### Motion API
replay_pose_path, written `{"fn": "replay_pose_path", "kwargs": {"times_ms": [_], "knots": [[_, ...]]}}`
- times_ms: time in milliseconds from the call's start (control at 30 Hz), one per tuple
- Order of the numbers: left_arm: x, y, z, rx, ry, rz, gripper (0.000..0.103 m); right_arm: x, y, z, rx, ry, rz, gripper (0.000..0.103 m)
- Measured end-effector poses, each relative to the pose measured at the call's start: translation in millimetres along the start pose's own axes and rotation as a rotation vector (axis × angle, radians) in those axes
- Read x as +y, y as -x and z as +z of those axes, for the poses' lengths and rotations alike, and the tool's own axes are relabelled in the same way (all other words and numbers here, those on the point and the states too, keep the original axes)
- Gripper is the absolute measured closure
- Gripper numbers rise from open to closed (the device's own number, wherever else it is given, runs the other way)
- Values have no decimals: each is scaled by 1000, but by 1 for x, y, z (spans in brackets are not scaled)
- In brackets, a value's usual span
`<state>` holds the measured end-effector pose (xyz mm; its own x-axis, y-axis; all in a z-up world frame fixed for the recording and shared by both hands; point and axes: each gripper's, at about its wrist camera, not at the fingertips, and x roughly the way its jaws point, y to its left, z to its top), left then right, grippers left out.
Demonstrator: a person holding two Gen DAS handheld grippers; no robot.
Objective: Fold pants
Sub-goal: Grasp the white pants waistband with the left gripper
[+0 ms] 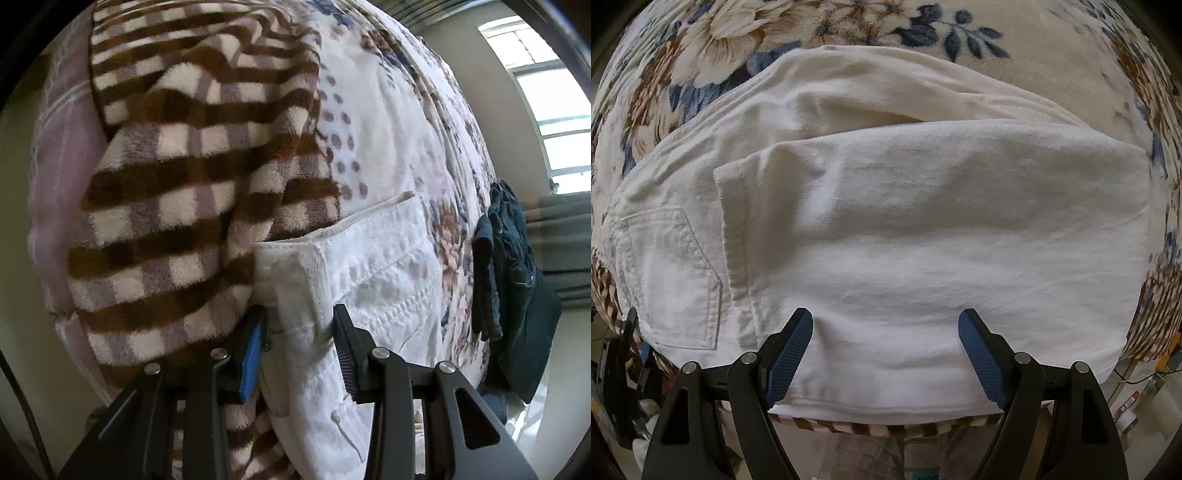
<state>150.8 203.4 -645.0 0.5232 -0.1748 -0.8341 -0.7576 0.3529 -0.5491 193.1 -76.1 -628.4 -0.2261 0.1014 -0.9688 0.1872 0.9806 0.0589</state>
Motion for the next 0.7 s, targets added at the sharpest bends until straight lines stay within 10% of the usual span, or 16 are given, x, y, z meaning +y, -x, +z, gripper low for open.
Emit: {"fn": "replay_pose_path", "kwargs": {"times_ms": [500, 700], "knots": [[6, 1, -4, 11, -11, 23, 58, 0, -13, -4, 14, -4, 25, 20], [-21, 5, 3, -67, -121, 15, 68, -1, -11, -3, 11, -1, 27, 20]]}}
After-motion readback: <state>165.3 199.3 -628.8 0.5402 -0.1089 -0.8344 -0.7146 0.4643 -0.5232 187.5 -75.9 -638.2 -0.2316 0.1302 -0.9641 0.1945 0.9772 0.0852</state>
